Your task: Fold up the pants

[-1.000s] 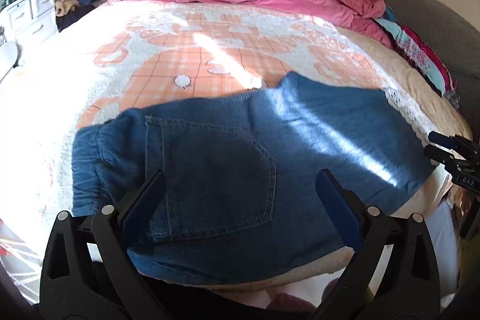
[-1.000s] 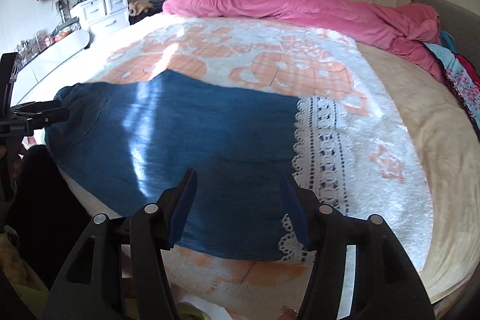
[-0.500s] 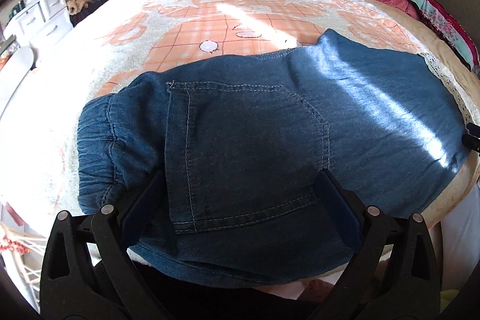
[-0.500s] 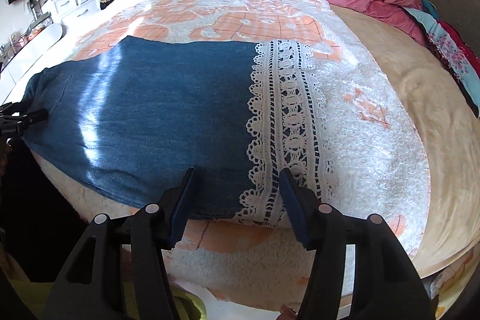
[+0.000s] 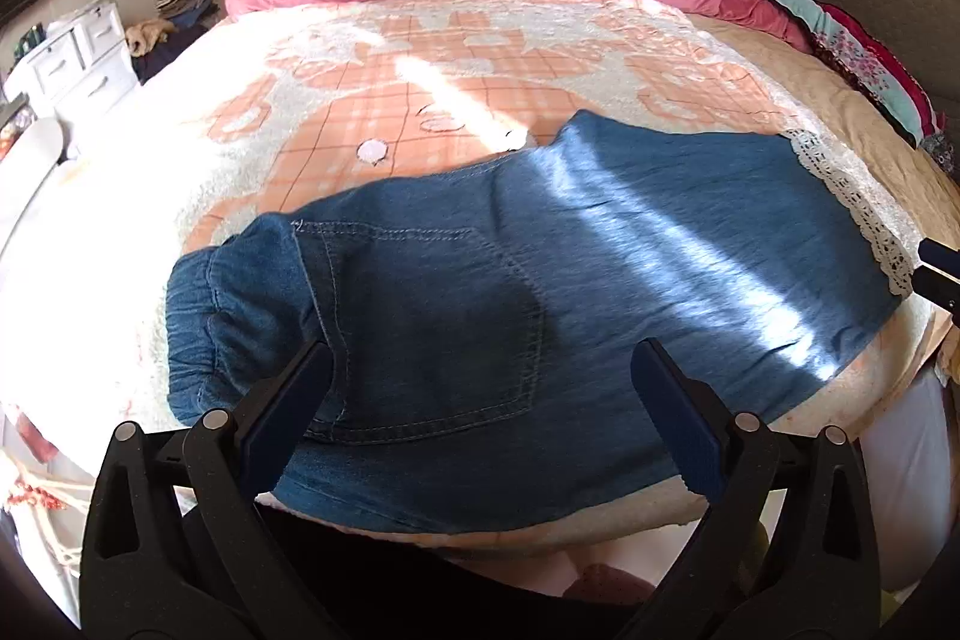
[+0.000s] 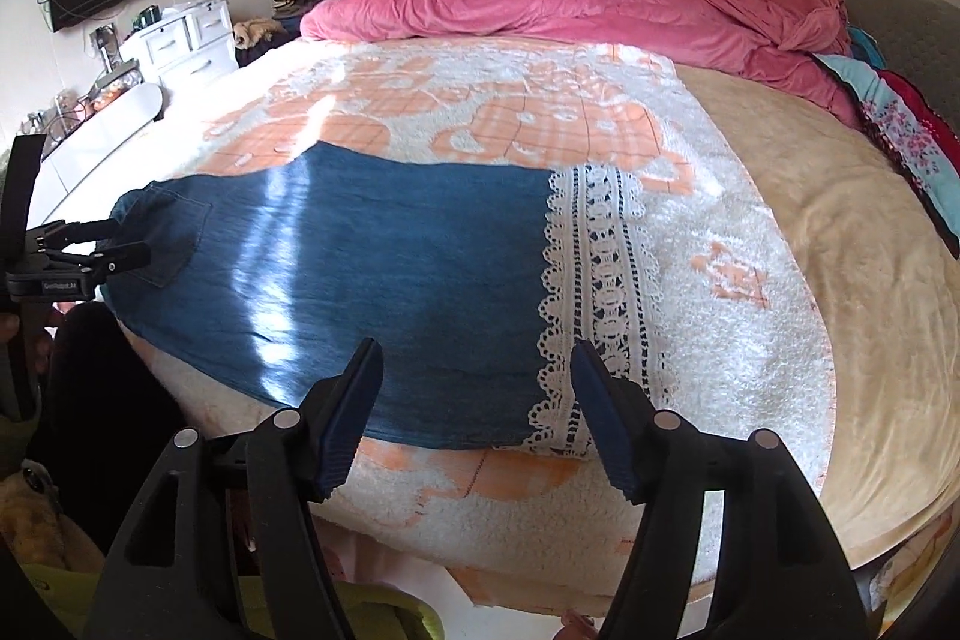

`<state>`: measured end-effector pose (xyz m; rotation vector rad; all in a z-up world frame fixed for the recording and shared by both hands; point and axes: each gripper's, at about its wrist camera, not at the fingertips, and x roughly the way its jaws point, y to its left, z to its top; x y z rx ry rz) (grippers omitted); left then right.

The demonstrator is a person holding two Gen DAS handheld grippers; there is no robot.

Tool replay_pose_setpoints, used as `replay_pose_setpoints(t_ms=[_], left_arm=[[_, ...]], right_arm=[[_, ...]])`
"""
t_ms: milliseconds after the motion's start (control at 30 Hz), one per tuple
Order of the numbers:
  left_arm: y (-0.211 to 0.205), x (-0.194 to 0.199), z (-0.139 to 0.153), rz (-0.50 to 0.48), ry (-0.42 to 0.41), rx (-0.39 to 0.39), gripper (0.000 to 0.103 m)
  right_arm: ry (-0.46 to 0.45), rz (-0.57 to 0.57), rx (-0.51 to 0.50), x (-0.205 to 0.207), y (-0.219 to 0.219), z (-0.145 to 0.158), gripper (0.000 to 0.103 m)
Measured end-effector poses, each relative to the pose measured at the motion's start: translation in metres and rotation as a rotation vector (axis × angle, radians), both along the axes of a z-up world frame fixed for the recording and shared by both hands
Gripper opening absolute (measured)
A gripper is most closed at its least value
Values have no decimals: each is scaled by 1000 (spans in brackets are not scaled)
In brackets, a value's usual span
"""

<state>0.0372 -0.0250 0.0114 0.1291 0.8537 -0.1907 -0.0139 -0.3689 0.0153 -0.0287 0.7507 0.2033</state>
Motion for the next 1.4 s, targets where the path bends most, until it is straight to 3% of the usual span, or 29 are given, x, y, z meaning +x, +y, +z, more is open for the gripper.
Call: replay_pose_setpoints(t_ms=[67, 200, 300, 667, 933, 1400], left_arm=[[-5, -3, 5, -11, -9, -2, 93], [-14, -8, 14, -33, -17, -26, 93], [-22, -13, 18, -48, -28, -19, 93], [-39, -23, 25, -84, -39, -23, 93], [-53, -28, 20, -123, -27, -35, 94], [-107, -12, 2, -231, 28, -23, 93]], right_arm=[[-13, 0, 7, -2, 0, 4, 79], [-37, 4, 10, -7, 0, 9, 80], [-58, 5, 8, -9, 1, 13, 91], [-94, -3, 11, -15, -2, 22, 91], [-91, -76, 5, -19, -24, 21, 91], [-29, -127, 57, -22, -49, -9, 91]])
